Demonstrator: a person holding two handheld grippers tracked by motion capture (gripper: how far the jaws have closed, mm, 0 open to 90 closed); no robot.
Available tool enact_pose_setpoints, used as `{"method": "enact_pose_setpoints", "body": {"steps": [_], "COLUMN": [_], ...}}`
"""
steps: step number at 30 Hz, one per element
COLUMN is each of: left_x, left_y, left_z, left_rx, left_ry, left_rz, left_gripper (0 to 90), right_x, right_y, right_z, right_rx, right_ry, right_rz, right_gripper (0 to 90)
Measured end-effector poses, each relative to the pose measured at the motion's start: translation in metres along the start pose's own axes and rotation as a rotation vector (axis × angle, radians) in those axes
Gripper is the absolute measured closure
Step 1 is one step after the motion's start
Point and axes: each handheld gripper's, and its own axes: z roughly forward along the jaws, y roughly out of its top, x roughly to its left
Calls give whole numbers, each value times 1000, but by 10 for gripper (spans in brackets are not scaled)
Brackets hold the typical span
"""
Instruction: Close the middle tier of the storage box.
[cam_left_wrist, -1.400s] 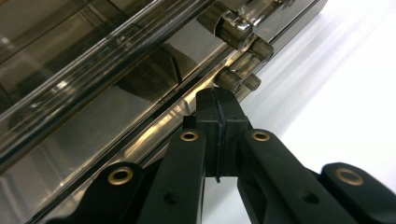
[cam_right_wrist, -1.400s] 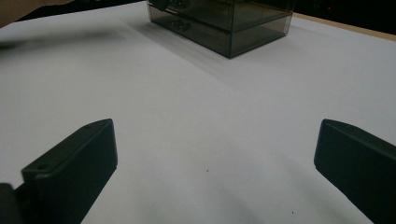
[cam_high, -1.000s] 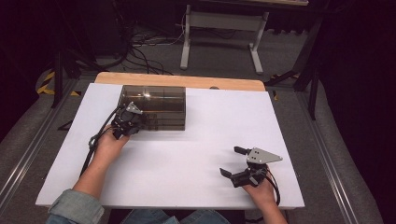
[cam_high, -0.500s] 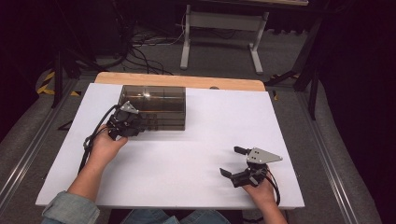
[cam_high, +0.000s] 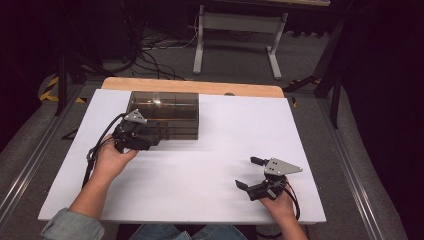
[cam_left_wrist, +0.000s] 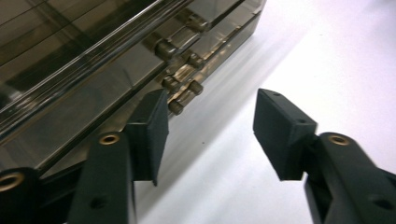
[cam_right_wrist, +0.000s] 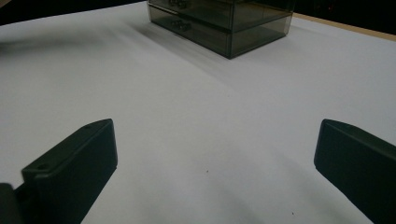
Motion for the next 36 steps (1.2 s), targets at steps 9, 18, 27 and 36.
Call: {"method": "enact_pose_setpoints", "body": {"steps": [9,18,27,36], "left_x": [-13,-19,-21,-27], "left_y": [-4,-25,-51,-77], "left_z": [-5,-18,-28,-23], "left_rx": [-80,-233,-310,-328], "left_ry": [-79,-125,-119,-119], "left_rz": [-5,-12,-2,34], "left_gripper": [40,0,0,0], "right_x": [0,0,0,0], "right_y": [0,0,0,0], "right_z": [0,0,0,0], "right_rx": [-4,-6,-6,-4], "right_ry": [1,1,1,-1], "right_rz": [-2,2,2,-1], "right_gripper": [0,0,0,0]}}
